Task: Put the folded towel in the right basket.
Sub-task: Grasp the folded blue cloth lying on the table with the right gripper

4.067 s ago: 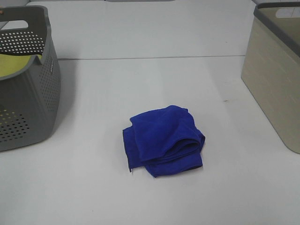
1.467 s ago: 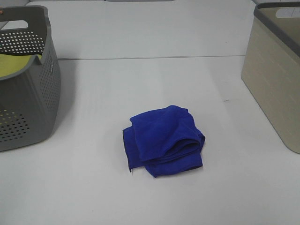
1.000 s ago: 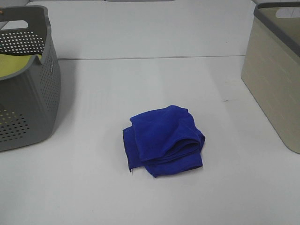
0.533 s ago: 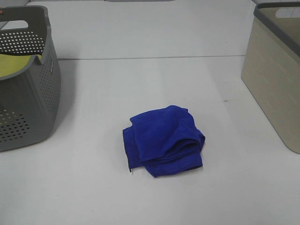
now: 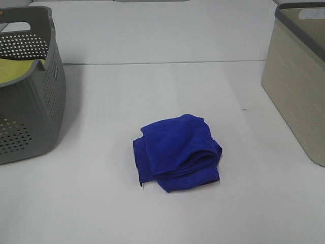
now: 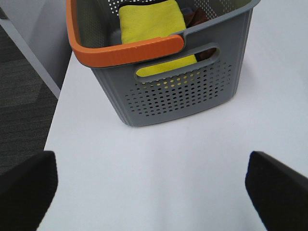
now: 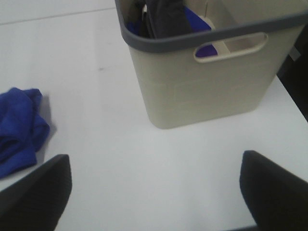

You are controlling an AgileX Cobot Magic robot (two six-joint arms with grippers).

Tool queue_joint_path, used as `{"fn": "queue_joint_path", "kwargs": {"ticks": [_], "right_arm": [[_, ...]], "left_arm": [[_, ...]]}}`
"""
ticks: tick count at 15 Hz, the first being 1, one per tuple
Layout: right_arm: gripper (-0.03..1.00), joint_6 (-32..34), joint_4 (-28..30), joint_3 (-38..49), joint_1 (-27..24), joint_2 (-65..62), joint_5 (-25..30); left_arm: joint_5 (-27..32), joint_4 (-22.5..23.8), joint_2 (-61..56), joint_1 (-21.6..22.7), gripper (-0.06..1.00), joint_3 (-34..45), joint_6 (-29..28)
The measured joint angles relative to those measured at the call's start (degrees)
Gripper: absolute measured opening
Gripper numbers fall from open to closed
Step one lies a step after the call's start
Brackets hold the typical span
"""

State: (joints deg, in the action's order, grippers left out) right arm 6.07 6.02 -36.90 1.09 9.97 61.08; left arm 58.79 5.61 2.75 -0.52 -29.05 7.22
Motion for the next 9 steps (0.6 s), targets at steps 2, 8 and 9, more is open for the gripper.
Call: {"fn": "queue_joint_path", "kwargs": {"ticks": [2,8,9], "right_arm": [[0.91,-0.4,-3.5,-5.73,0.0,7.62,-3.38],[0.9,-17.19,-25.61,-22.63,0.0,37.36,-7.45],[0.9,-20.68,-31.28,-24.98,0.0,42.97,-7.51]], "left_arm": [[0.0,0.0,0.0,0.0,0.99,0.0,0.0],[0.0,0.0,0.0,0.0,0.99,0.0,0.0],[0.0,0.0,0.0,0.0,0.99,0.0,0.0]]}}
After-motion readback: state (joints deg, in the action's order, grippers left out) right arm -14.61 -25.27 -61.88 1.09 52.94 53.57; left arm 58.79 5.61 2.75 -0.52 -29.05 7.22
